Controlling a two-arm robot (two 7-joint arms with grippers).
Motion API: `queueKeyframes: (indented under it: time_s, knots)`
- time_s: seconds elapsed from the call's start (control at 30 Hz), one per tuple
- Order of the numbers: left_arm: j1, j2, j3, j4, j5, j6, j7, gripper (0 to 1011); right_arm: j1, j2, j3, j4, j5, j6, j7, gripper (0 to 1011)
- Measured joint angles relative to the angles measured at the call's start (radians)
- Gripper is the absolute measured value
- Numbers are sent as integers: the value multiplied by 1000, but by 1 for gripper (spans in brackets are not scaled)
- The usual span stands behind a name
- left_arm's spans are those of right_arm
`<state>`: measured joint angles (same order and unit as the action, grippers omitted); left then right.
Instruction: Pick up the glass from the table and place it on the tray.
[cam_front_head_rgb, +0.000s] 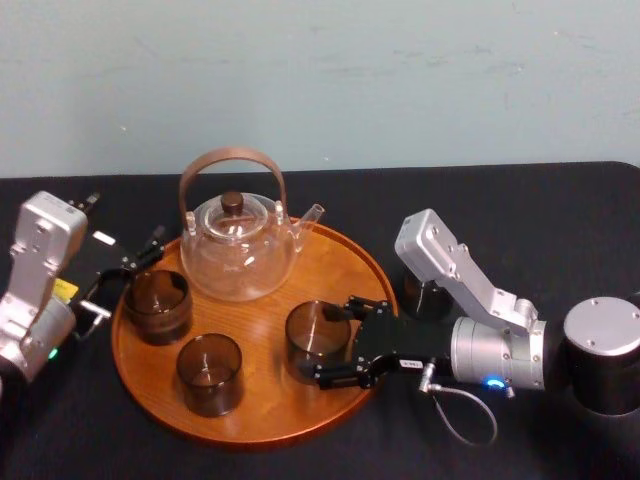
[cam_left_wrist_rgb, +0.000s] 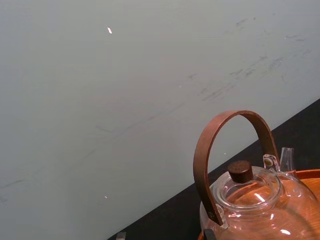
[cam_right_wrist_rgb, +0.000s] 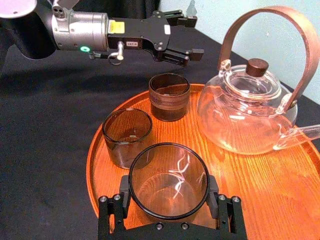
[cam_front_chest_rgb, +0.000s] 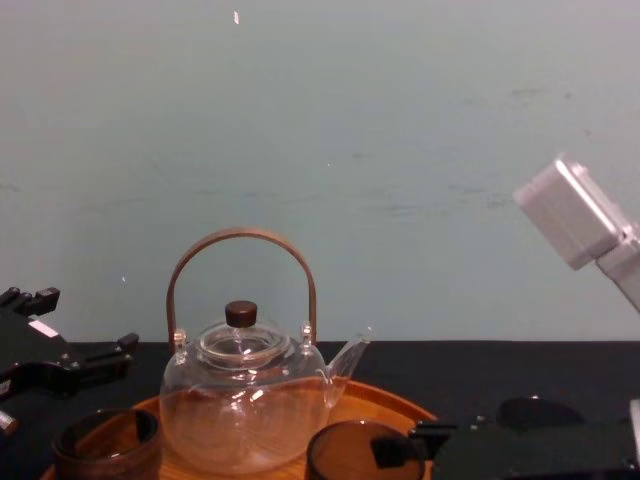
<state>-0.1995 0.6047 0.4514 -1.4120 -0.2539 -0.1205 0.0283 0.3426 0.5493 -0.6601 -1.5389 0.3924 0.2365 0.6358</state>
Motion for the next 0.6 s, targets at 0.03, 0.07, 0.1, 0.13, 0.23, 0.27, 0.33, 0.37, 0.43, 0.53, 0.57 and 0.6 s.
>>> queueKeyframes:
  time_s: [0.03, 0.07, 0.1, 0.13, 0.23, 0.27, 0.33, 0.37, 0.43, 0.53, 0.57, 0.6]
  knots:
    - [0, 0, 0, 0, 0, 0, 0, 1001, 1, -1, -1, 3, 0, -1, 0, 892]
    - [0, 0, 0, 0, 0, 0, 0, 1001, 2, -3, -2, 6, 1, -2, 1, 892]
    - [0, 0, 0, 0, 0, 0, 0, 1001, 3, -5, -3, 11, 2, -3, 1, 892]
    - [0, 0, 0, 0, 0, 0, 0, 1001, 3, -6, -4, 14, 2, -4, 1, 892]
    - [0, 0, 0, 0, 0, 0, 0, 1001, 6, -11, -6, 25, 4, -6, 2, 892]
    - [0, 0, 0, 0, 0, 0, 0, 1002, 6, -12, -6, 27, 4, -7, 2, 892]
    - [0, 0, 0, 0, 0, 0, 0, 1001, 7, -13, -7, 30, 4, -8, 2, 892]
    - [0, 0, 0, 0, 0, 0, 0, 1001, 7, -14, -8, 33, 4, -10, 2, 892]
    - [0, 0, 0, 0, 0, 0, 0, 1001, 7, -15, -8, 36, 4, -13, 2, 892]
    - [0, 0, 0, 0, 0, 0, 0, 1001, 7, -16, -10, 41, 2, -17, 2, 892]
    - [0, 0, 0, 0, 0, 0, 0, 1001, 7, -17, -11, 45, 0, -19, 1, 892]
    - [0, 0, 0, 0, 0, 0, 0, 1001, 7, -18, -11, 47, 0, -20, 1, 892]
